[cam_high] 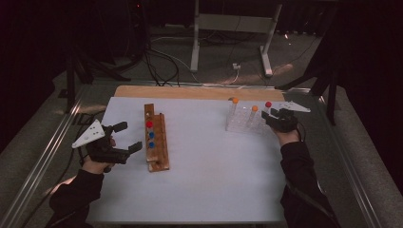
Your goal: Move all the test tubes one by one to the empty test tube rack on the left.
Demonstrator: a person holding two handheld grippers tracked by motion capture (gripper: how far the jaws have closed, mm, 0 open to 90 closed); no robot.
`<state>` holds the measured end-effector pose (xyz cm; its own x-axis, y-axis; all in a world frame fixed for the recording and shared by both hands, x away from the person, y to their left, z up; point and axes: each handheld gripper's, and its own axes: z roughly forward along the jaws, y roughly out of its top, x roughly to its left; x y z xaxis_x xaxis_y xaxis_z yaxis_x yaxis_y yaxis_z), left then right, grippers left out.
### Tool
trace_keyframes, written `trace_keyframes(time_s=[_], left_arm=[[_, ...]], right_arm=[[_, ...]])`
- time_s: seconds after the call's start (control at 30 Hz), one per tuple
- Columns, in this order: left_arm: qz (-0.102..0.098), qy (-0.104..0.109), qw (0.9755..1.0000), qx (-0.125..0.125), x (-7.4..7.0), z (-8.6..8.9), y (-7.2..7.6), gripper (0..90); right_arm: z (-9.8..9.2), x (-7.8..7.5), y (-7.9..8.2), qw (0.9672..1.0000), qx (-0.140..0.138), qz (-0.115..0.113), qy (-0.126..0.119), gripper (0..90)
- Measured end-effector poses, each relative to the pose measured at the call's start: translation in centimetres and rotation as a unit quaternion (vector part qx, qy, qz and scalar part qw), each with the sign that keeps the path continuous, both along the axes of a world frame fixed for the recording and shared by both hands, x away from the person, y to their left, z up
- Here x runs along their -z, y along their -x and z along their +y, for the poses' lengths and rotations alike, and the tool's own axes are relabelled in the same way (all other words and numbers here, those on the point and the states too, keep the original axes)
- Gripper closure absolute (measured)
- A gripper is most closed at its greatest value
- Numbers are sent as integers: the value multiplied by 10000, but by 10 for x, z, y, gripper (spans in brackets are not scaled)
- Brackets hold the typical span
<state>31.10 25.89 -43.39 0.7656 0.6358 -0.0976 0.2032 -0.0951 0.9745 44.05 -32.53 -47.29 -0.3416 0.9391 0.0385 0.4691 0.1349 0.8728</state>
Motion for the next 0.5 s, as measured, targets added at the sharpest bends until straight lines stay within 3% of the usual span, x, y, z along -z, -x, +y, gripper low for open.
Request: trace_keyframes(time_s=[0.23, 0.37, 0.5], left_arm=[[12, 30, 10000, -20, 0, 1, 0, 20], [29, 35, 10000, -17, 0, 1, 0, 20], [26, 20, 10000, -17, 1, 1, 0, 20]], right_arm=[[4, 4, -7, 9999, 90, -44, -65, 663], [5, -1, -8, 9998, 178, -95, 25, 739], [4, -5, -8, 9998, 155, -135, 55, 748]])
